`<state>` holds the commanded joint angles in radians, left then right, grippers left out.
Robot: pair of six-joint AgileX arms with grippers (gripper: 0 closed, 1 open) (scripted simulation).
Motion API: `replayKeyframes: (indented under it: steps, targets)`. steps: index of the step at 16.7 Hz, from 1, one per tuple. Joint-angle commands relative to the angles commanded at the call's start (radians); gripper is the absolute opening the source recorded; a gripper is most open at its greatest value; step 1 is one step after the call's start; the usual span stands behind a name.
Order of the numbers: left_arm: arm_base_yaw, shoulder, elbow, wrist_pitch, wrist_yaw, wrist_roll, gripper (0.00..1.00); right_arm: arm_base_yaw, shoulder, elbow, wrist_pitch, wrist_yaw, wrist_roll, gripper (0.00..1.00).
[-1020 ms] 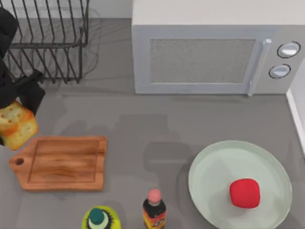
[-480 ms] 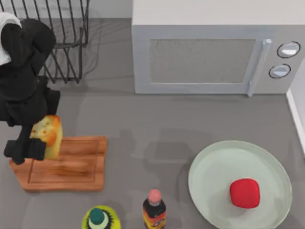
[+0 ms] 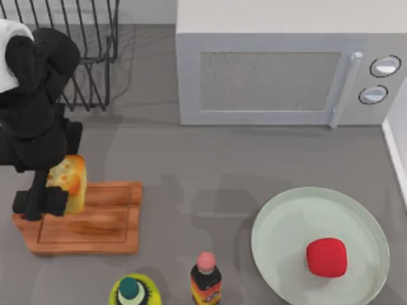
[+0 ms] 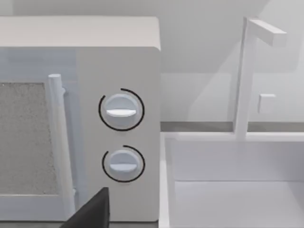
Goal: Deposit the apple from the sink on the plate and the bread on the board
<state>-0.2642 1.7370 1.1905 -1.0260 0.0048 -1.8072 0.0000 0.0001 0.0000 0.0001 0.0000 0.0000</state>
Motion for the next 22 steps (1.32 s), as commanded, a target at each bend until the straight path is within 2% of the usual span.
replayKeyframes:
  steps: [13,19,22]
  targets:
    - [-0.004,0.048,-0.097,0.167,0.000,-0.002,0.00,0.000,0.000,0.000,0.000,0.000,0.000,1.00]
    - [-0.005,0.063,-0.113,0.180,0.000,-0.002,0.00,0.000,0.000,0.000,0.000,0.000,0.000,1.00]
    - [-0.005,0.063,-0.113,0.180,0.000,-0.002,0.23,0.000,0.000,0.000,0.000,0.000,0.000,1.00]
